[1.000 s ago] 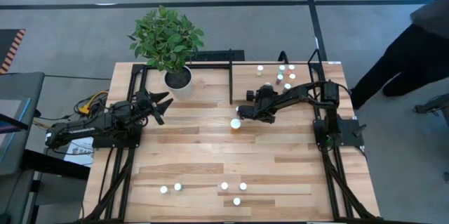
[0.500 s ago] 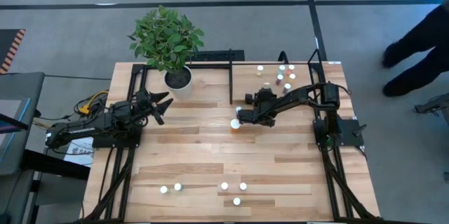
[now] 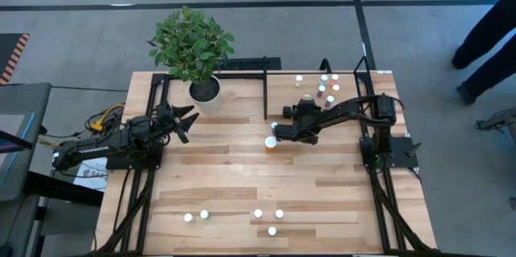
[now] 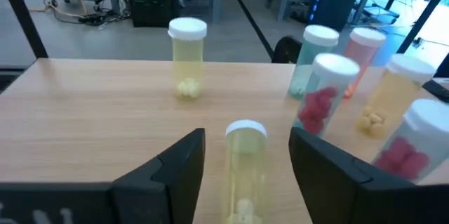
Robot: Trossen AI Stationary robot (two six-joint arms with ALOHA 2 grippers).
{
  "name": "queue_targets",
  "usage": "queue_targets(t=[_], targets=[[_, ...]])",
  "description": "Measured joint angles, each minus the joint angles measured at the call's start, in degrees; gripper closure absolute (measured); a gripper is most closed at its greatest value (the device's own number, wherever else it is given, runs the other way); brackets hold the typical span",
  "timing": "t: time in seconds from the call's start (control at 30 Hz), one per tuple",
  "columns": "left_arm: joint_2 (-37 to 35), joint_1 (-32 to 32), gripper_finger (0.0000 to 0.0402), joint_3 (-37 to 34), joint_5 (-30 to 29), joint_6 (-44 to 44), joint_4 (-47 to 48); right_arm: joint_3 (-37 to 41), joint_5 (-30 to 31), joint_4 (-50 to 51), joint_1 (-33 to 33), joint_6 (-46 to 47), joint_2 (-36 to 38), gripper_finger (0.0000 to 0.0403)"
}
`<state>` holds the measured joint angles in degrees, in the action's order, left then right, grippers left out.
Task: Pick and place medicine bottles onto shelf by color
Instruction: Put the right yellow pill bottle on the shelf
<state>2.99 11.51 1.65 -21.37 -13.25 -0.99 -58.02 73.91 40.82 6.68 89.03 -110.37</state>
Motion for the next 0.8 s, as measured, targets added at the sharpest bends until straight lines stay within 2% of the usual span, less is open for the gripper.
queue_targets(t=[0.47,0.8], targets=[[0.01,0.00,0.0220,0.00,0.00,0.00,0.00,0.00,-0.50,5.84,-2.31,-0.71,9.82,0.0172],[0.01,0.00,0.0220,0.00,0.00,0.00,0.00,-0.26,-0.68,7.01,-3.90,-2.46,12.74,0.0174]])
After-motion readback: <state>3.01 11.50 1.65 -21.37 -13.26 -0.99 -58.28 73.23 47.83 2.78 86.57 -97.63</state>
